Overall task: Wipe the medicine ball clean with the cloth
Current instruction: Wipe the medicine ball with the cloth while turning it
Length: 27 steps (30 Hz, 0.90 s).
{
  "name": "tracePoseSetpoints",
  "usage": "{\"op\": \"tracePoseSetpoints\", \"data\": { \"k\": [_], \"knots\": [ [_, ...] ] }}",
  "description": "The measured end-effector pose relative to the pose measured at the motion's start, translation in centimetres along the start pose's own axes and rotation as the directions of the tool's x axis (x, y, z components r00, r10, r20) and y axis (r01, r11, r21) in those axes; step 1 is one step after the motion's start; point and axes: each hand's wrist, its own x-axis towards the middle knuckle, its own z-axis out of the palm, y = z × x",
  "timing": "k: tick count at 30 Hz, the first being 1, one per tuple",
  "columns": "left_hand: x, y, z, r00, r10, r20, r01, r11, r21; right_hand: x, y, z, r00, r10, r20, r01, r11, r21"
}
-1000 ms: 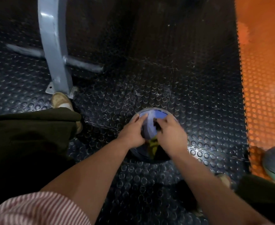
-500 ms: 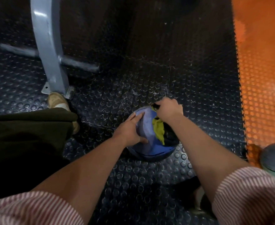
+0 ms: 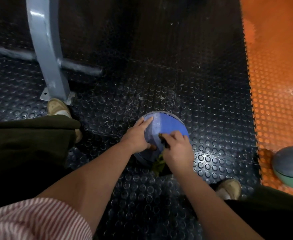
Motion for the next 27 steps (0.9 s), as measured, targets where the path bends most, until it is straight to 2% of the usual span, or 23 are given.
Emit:
{"op": "tracePoseSetpoints", "data": {
  "k": [4,7,11,14,17,21,24,27],
  "knots": [
    [0.0,-0.1,0.0,1.000,0.002,-0.019,-0.002,1.000,-0.002,5.2,-0.8,-0.9,0.985,0.135,0.112,-0.124,0.988,-0.095],
    [0.0,-0.3,0.1,0.999,-0.008,-0.032,0.007,0.999,-0.049,3.6,-0.8,-0.4,0.991,0.087,0.105,-0.076,0.992,-0.105],
    [0.0,-0.5,0.3,1.000,0.003,-0.020,-0.005,0.997,-0.071,-2.5,-0.4,1.4,0.999,0.027,0.045,-0.030,0.998,0.048],
    [0.0,-0.9,0.5,1.000,0.019,-0.024,-0.022,0.995,-0.095,-3.5,-0.8,1.5,0.993,0.021,0.112,-0.038,0.988,0.150],
    [0.1,-1.3,0.3,0.999,0.018,-0.038,-0.023,0.987,-0.156,0.1,-1.0,0.2,0.993,0.043,0.111,-0.048,0.998,0.045],
    [0.3,-1.4,0.2,0.999,0.006,-0.047,-0.013,0.988,-0.153,5.5,-1.5,-0.2,0.982,0.155,0.112,-0.155,0.988,-0.004],
    [0.5,-1.4,0.3,0.998,-0.011,-0.055,0.001,0.985,-0.171,3.3,-1.4,0.7,0.979,0.178,0.097,-0.186,0.979,0.082],
    [0.5,-1.6,0.2,0.999,0.024,-0.035,-0.030,0.984,-0.175,-1.9,-1.1,1.4,0.992,0.094,0.083,-0.107,0.982,0.158]
  ]
}}
